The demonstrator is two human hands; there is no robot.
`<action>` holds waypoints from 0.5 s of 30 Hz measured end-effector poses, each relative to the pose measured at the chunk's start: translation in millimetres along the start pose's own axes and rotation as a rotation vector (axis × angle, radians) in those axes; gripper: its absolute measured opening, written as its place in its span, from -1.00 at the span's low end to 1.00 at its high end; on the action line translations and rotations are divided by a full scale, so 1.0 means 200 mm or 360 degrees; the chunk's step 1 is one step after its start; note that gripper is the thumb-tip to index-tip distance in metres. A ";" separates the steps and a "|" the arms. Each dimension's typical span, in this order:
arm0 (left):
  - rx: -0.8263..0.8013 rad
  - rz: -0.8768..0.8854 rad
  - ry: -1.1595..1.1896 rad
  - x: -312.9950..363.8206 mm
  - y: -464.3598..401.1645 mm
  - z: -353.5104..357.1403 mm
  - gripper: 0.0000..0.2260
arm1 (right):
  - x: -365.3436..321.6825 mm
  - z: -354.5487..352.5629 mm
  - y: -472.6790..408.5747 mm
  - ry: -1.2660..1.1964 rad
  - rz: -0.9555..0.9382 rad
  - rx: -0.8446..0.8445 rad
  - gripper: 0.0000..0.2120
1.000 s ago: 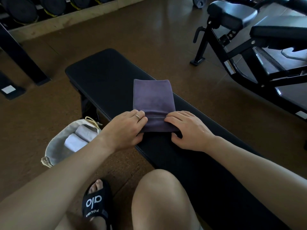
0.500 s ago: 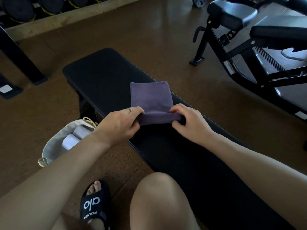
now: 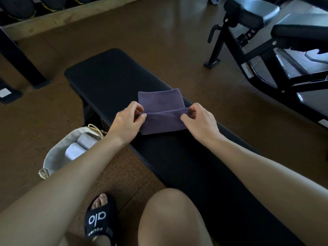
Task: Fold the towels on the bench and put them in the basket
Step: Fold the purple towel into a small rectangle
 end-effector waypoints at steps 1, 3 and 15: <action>0.0014 -0.0002 -0.0002 0.00 0.00 0.00 -0.91 | -0.01 0.00 -0.01 0.0015 0.0019 0.0003 -0.82; 0.0024 0.0004 -0.0002 0.00 -0.01 0.01 -0.92 | -0.01 0.00 -0.03 0.0013 0.0059 0.0009 -0.78; -0.0014 0.0118 -0.0535 0.02 -0.03 0.01 -0.90 | 0.03 0.06 0.02 0.0150 -0.0383 0.0330 -0.73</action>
Point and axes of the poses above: each hand's wrist, its own y-axis away from the middle knuckle, its own z-axis out of the palm, x = y × z, the point moved 1 cm from there along -y, towards the middle knuckle, and after that the axes turned 13 degrees about y, right-handed, at the moved point
